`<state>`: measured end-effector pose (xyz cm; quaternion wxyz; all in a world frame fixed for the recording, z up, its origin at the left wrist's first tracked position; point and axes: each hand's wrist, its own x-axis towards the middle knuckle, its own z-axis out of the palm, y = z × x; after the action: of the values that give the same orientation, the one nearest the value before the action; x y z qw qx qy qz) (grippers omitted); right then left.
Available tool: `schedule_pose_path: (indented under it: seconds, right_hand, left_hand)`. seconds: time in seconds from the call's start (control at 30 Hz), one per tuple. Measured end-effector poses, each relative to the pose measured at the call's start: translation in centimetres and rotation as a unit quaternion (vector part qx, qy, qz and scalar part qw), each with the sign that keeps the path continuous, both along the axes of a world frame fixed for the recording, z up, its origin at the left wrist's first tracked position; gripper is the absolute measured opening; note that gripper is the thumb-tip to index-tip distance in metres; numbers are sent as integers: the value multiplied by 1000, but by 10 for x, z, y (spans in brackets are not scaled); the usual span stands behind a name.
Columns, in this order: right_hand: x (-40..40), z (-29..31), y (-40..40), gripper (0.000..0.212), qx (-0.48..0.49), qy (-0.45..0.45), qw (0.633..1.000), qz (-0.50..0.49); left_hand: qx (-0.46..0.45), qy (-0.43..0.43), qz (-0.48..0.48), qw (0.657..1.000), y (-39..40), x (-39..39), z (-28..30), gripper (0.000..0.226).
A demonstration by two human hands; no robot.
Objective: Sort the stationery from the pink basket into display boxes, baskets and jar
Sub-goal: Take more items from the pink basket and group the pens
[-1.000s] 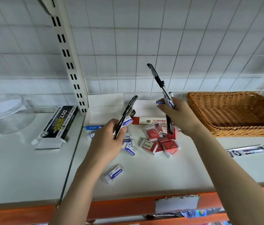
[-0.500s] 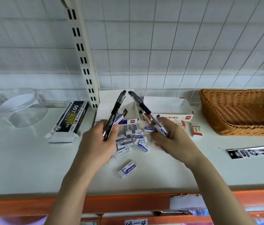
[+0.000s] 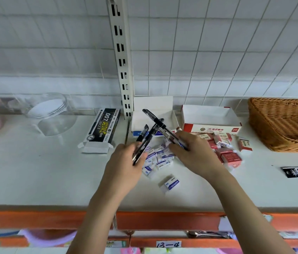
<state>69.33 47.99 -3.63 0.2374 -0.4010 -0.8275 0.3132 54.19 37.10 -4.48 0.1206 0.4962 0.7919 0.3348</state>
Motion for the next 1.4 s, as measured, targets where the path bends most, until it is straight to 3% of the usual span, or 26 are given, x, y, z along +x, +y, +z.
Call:
schedule_pose_path:
  seconds: [0.23, 0.37, 0.6, 0.73, 0.83, 0.93, 1.23, 1.4]
  right_hand:
    - [-5, 5, -8, 21, -4, -7, 1000, -14]
    - [-17, 5, -18, 31, 20, -25, 999, -41]
    - [-22, -2, -28, 21, 39, -50, 997, -45]
    - [-23, 0, -25, 9, 33, -36, 998, -42]
    - [-27, 4, -20, 12, 27, -5, 998, -53]
    - [-32, 7, -13, 6, 24, -28, 998, -55]
    - [-28, 7, -18, 40, 97, -89, 989, -63]
    - [-22, 6, -11, 39, 22, -83, 995, -53]
  left_hand:
    - [67, -51, 4, 996, -7, -15, 3, 26]
    - [59, -77, 15, 995, -15, -26, 3, 12]
    - [-29, -98, -13, 995, -21, -36, -7, 13]
    - [-18, -104, -54, 993, -24, -26, -6, 14]
    - [-2, -95, -36, 995, -26, -24, -5, 16]
    - [7, -87, -11, 996, -32, -27, -2, 14]
    - [5, -87, 52, 995, -39, -26, 3, 13]
    - [-3, -85, 49, 995, -33, -16, 4, 18]
